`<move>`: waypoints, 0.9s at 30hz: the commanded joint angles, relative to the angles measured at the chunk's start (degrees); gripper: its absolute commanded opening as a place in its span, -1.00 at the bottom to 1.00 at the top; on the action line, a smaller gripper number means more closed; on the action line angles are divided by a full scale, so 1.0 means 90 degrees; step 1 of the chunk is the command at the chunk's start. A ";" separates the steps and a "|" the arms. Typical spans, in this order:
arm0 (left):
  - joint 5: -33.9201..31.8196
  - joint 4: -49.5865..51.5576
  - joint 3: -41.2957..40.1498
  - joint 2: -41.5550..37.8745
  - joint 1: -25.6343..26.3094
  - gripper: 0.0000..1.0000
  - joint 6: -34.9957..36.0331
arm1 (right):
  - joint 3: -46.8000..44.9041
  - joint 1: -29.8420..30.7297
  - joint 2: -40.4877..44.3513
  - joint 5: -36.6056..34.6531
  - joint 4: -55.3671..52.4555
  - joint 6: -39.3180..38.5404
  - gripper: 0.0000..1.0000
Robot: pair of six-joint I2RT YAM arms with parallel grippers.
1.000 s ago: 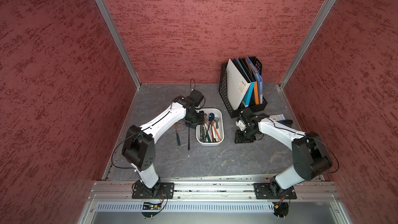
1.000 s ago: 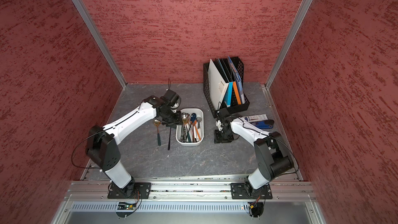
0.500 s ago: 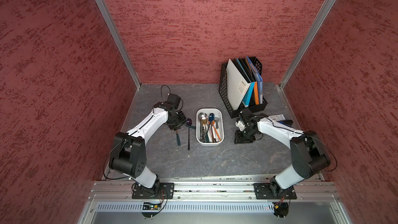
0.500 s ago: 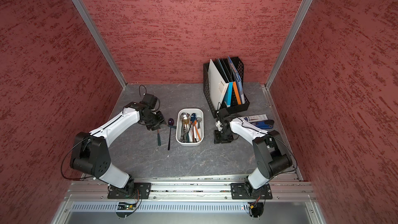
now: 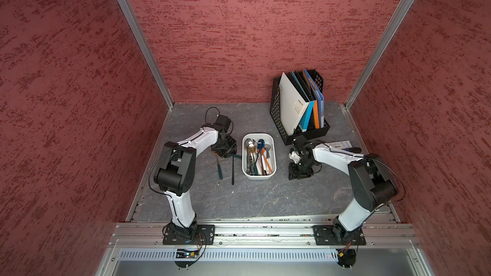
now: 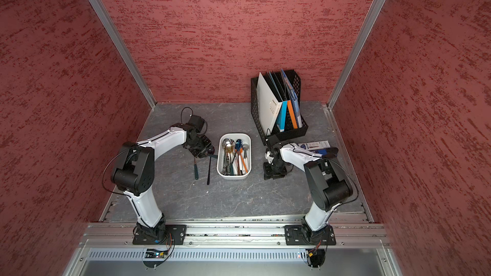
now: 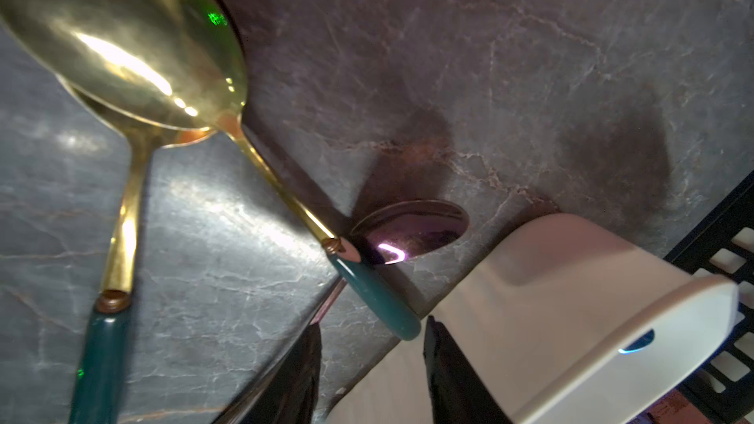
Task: Put the spoon into the storage box
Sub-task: Pick up the spoon from the center of the board.
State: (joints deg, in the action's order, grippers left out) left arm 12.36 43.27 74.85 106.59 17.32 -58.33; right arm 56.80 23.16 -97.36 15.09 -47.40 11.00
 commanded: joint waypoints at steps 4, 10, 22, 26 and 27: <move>-0.0332 0.0240 0.0453 0.0387 0.0113 -0.15 -0.0198 | 0.0159 0.0007 -0.0144 -0.0075 0.0161 -0.0277 -0.03; -0.0419 0.0261 0.0415 0.0476 0.0225 -0.22 -0.0342 | 0.0134 -0.0044 -0.0234 -0.0076 0.0197 -0.0382 -0.03; -0.0621 0.0245 0.0107 0.0415 0.0312 -0.27 -0.0501 | 0.0138 -0.0112 -0.0334 -0.0017 0.0257 -0.0480 -0.03; -0.0729 0.0165 0.0048 0.0516 0.0306 -0.27 -0.0521 | 0.0145 -0.0122 -0.0351 -0.0007 0.0267 -0.0489 -0.03; -0.0757 0.0154 0.0050 0.0550 0.0302 -0.27 -0.0521 | 0.0137 -0.0132 -0.0349 -0.0007 0.0266 -0.0498 -0.03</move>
State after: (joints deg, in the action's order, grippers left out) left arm 7.33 45.01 75.75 110.30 19.81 -62.35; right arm 57.69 22.65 -98.37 15.40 -48.07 7.81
